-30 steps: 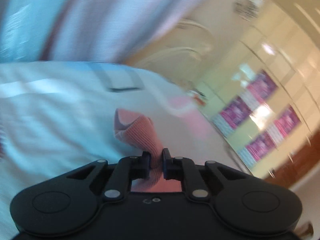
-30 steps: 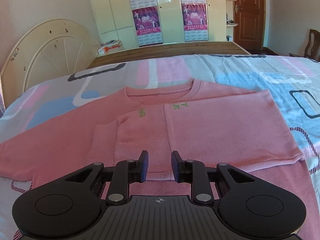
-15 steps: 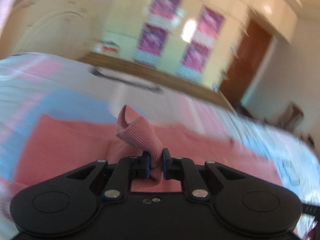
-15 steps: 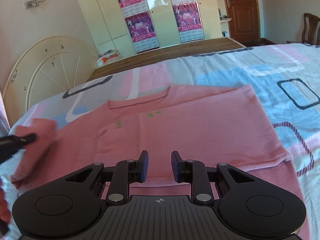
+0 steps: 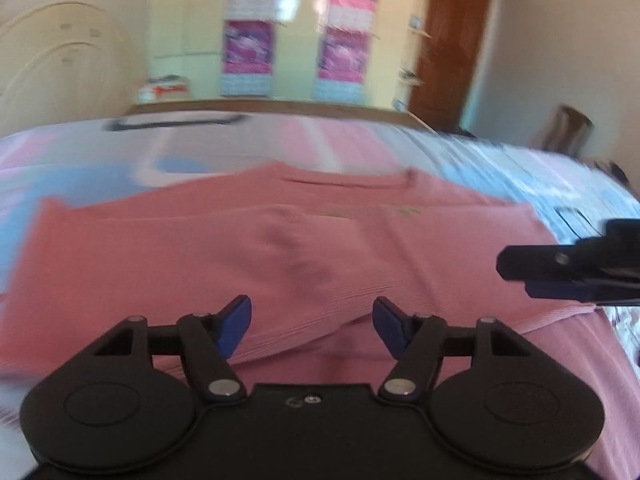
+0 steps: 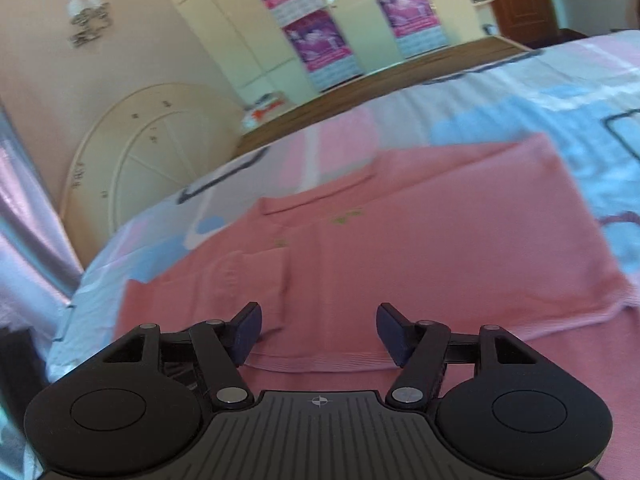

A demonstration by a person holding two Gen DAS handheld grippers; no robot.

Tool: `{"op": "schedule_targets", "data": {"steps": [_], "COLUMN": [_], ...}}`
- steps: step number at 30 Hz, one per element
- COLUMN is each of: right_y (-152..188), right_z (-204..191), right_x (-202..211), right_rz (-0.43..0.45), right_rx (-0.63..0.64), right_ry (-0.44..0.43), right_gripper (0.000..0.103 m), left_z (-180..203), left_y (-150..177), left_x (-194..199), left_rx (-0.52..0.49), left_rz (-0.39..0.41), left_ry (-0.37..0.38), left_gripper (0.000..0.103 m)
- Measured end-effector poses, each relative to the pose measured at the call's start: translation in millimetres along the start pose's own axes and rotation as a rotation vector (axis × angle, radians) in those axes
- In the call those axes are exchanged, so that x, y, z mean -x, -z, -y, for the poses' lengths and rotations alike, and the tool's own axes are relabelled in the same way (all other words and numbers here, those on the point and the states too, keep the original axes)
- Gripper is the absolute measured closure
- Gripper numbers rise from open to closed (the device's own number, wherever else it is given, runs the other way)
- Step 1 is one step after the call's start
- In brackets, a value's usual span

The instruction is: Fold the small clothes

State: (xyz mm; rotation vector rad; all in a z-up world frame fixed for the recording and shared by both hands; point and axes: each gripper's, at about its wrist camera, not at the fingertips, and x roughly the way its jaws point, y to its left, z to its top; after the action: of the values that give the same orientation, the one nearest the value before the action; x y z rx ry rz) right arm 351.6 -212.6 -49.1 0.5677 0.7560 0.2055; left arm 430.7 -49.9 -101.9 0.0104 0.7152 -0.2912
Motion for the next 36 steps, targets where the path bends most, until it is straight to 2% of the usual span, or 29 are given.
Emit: {"op": "schedule_targets", "data": {"steps": [3,6,7,9,11,14,18,19,20,21,23,28,32,36], "right_y": [2,5,6,9,10,8,8,7,6,6,4,-2,-7,-4], "right_z": [-13,-22,-23,-28,-36,-45,-50,-50,-51,-52,-58,-70,-62,-32], "right_x": [-22,-50,-61,-76,-87,-97,-104,-105,-107,-107,-105,-70,-36,-23], "right_rz": [-0.038,-0.084,-0.102,-0.129,-0.141,-0.133,-0.133,-0.132,-0.137,-0.139,-0.118,0.009,0.111,0.108], "right_rx": [0.012,0.009,-0.001,-0.003,0.024,0.057,0.064,0.068,0.075,0.081,0.112,0.187,0.221,0.210], "right_ry": [-0.033,-0.035,-0.032,-0.032,-0.023,0.005,0.021,0.021,0.009,-0.002,0.006,0.024,0.098,0.189], "right_gripper": [0.040,0.040,0.042,0.055,0.064,0.064,0.064,0.074,0.090,0.095,0.097,0.097,0.097,0.097], "left_z": [-49,-97,-110,-129,-139,-148,-149,-149,-149,-149,-151,-149,-145,-142], "left_y": [17,38,45,48,46,43,40,41,40,45,44,46,46,45], "left_x": [35,52,52,48,41,38,26,25,23,28,29,31,31,30], "left_rx": [0.045,0.135,0.167,0.208,0.231,0.219,0.181,0.176,0.166,0.161,0.153,0.103,0.066,0.046], "left_rz": [0.034,-0.015,-0.031,-0.045,-0.042,-0.045,-0.059,-0.055,-0.050,-0.049,-0.044,-0.044,-0.049,-0.056], "left_ry": [-0.128,-0.216,-0.235,-0.251,-0.230,-0.197,-0.198,-0.197,-0.198,-0.199,-0.189,-0.176,-0.160,-0.159], "left_gripper": [0.040,0.042,0.043,0.047,0.047,0.048,0.048,0.048,0.048,0.048,0.054,0.059,0.073,0.077]}}
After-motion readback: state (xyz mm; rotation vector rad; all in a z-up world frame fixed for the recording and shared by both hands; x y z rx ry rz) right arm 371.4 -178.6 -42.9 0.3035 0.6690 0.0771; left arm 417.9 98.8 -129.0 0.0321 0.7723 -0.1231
